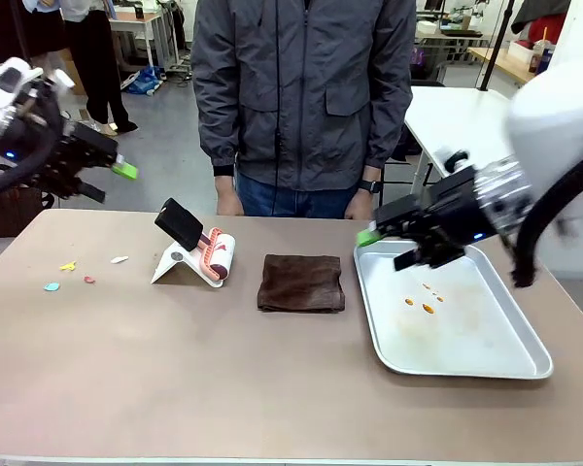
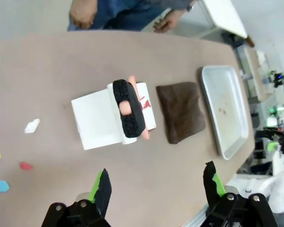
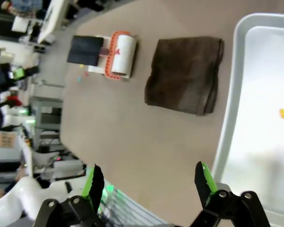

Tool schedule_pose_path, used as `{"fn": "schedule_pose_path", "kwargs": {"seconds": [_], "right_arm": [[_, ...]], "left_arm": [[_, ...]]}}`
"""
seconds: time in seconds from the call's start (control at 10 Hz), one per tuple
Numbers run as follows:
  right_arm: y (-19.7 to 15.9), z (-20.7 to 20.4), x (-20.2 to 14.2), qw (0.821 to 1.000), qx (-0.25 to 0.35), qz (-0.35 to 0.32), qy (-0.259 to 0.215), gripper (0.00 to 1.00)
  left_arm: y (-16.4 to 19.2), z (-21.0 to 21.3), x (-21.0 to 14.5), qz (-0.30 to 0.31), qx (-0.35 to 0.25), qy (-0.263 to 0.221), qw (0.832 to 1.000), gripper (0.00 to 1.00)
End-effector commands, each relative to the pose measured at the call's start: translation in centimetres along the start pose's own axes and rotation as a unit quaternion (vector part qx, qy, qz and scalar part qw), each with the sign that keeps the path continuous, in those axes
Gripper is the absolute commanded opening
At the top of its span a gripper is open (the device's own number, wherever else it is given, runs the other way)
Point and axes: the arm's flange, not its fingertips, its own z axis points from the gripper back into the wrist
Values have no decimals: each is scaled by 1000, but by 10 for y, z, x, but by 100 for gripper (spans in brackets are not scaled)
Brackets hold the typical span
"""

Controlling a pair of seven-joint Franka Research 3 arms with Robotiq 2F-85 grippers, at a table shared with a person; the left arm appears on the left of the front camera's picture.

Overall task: Clean the surface of the table.
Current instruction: Hold the Lint Roller with your left hand and the towel with your right hand.

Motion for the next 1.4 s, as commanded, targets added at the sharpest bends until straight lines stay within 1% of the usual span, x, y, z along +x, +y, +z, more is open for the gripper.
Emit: {"fn": "schedule_pose_path", "kwargs": {"seconds": [0.0, 0.1, 0.2, 0.3, 0.4, 0.5, 0.6, 0.7, 0.8, 0.9, 1.0, 1.2, 1.3], "right_arm": [[9, -43, 5, 998, -36, -45, -11, 100], [14, -61, 2, 998, -47, -44, 9, 100], [12, -66, 6, 997, -55, -49, 5, 100], [0, -47, 14, 998, -15, -54, 14, 100], [7, -59, -11, 998, -46, -37, 9, 100], [7, -59, -11, 998, -46, -37, 9, 100], [7, -59, -11, 998, -46, -37, 9, 100], [2, -61, -3, 998, -42, -45, 14, 100], [15, -70, 14, 997, -64, -40, 14, 100], [24, -79, 30, 997, -67, -21, 29, 100], [27, -93, 48, 994, -90, -33, 51, 100], [33, -115, 69, 990, -121, -25, 74, 100], [32, -127, 80, 988, -135, -14, 76, 100]], "left_arm": [[7, -6, 12, 2, 13, 30, 999, 100], [5, -16, 11, 0, 9, 36, 999, 100], [3, -20, 9, 2, 3, 43, 999, 100], [0, -13, 1, -2, -52, 101, 994, 100], [7, -27, 7, -4, 6, 37, 999, 100], [7, -27, 7, -4, 6, 37, 999, 100], [5, -27, 2, -1, -17, 60, 998, 100], [-2, -35, 4, 27, 8, 48, 998, 100], [1, -44, 21, 42, 11, 78, 996, 100], [4, -53, 40, 63, 18, 91, 994, 100], [7, -65, 56, 82, 19, 114, 990, 100], [11, -82, 72, 109, 49, 135, 984, 100], [16, -91, 76, 118, 48, 139, 982, 100]]}}
